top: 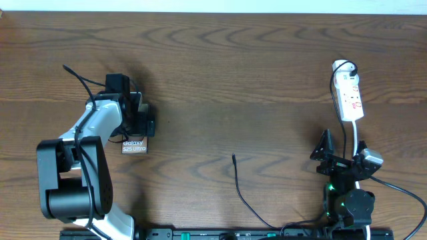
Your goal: Plug charger to phone and switch on socket
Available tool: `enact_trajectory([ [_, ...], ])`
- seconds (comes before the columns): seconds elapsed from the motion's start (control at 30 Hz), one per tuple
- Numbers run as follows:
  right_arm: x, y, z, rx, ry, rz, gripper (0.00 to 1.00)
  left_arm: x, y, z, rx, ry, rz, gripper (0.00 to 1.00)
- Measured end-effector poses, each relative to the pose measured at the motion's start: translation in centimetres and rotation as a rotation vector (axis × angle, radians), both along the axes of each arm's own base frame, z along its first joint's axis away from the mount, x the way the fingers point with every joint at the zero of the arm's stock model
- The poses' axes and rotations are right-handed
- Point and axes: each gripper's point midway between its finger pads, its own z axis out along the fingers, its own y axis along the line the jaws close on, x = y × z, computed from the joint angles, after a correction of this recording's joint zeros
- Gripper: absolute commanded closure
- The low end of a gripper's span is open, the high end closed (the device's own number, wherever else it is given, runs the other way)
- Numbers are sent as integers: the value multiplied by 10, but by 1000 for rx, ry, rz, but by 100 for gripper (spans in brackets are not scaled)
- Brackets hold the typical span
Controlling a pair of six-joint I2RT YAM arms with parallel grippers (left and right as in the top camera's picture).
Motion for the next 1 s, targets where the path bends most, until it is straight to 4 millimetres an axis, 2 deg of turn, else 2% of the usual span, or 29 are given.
enact_trajectory([
  [0.2,0,0,0,0,0,0,1,2,0,0,1,-10,0,0],
  [0.33,0,0,0,0,0,0,1,6,0,0,2,-25,0,10],
  [0.4,0,0,0,0,0,0,1,6,0,1,2,-26,-1,10],
  [1.0,0,0,0,0,0,0,1,10,1,1,3,-41,0,8],
])
